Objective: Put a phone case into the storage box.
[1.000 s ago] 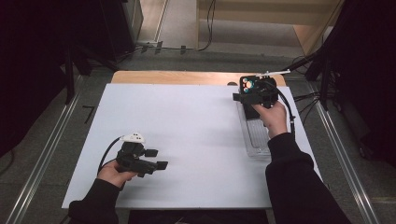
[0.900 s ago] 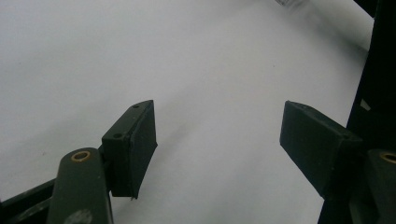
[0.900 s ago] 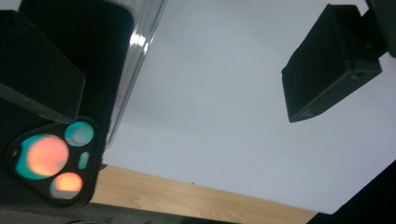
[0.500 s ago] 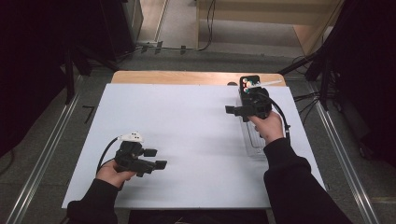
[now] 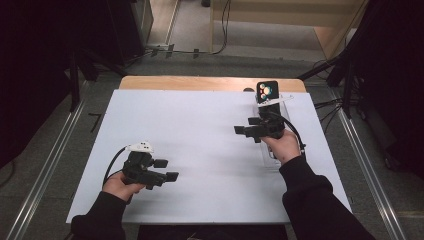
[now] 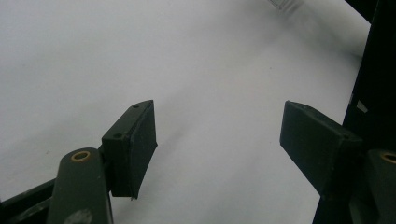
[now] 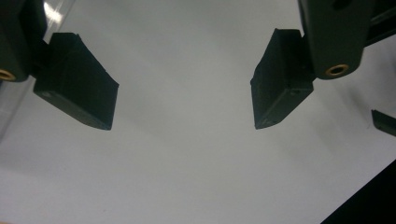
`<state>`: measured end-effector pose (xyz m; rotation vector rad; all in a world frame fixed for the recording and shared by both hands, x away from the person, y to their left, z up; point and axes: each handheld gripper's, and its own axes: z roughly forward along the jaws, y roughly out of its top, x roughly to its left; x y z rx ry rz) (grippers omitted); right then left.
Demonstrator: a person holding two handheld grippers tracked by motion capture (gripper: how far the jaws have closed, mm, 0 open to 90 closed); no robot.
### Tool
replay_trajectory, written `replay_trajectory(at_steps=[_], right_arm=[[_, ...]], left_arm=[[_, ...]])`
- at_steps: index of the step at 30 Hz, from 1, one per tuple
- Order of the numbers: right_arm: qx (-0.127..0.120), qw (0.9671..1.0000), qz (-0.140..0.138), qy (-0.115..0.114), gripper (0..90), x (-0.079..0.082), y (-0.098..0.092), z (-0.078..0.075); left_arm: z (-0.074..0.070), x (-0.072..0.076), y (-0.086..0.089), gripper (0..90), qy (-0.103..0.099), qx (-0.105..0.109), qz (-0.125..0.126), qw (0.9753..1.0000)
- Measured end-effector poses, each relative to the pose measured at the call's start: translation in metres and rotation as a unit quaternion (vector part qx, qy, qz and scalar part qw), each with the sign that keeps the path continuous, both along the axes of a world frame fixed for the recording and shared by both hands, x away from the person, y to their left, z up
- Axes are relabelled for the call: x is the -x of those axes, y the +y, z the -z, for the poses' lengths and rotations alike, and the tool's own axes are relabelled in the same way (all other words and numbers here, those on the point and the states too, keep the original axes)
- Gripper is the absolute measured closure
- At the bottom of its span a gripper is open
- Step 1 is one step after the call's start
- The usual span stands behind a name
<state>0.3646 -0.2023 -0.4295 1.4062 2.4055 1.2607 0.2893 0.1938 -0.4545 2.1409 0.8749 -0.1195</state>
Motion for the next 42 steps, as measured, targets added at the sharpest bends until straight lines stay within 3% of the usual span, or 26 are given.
replay_trajectory(at_steps=[8,20,28,33,35,42], right_arm=[[0.009,0.9994,-0.032,0.008,25.2,0.013,0.006,0.003],[0.015,0.998,-0.062,0.0,25.0,0.041,0.017,0.012],[0.017,0.9971,-0.074,0.002,24.3,0.055,0.014,0.018],[0.018,0.997,-0.074,-0.012,24.3,0.064,0.01,0.02],[0.011,0.997,-0.077,-0.008,24.3,0.067,0.009,0.022],[0.022,0.9956,-0.091,-0.004,24.2,0.079,0.004,0.027]], left_arm=[[0.0,-0.001,0.0,27.3,-0.001,-0.002,0.004,1.0],[0.0,0.001,-0.002,27.3,0.0,0.0,0.009,1.0],[0.0,0.002,-0.004,27.2,0.002,0.008,0.017,0.9998],[-0.001,0.004,-0.004,27.2,0.001,0.016,0.022,0.9996],[-0.001,0.004,-0.005,27.2,0.002,0.013,0.025,0.9996],[0.001,0.007,-0.009,27.2,0.006,0.007,0.044,0.999]])
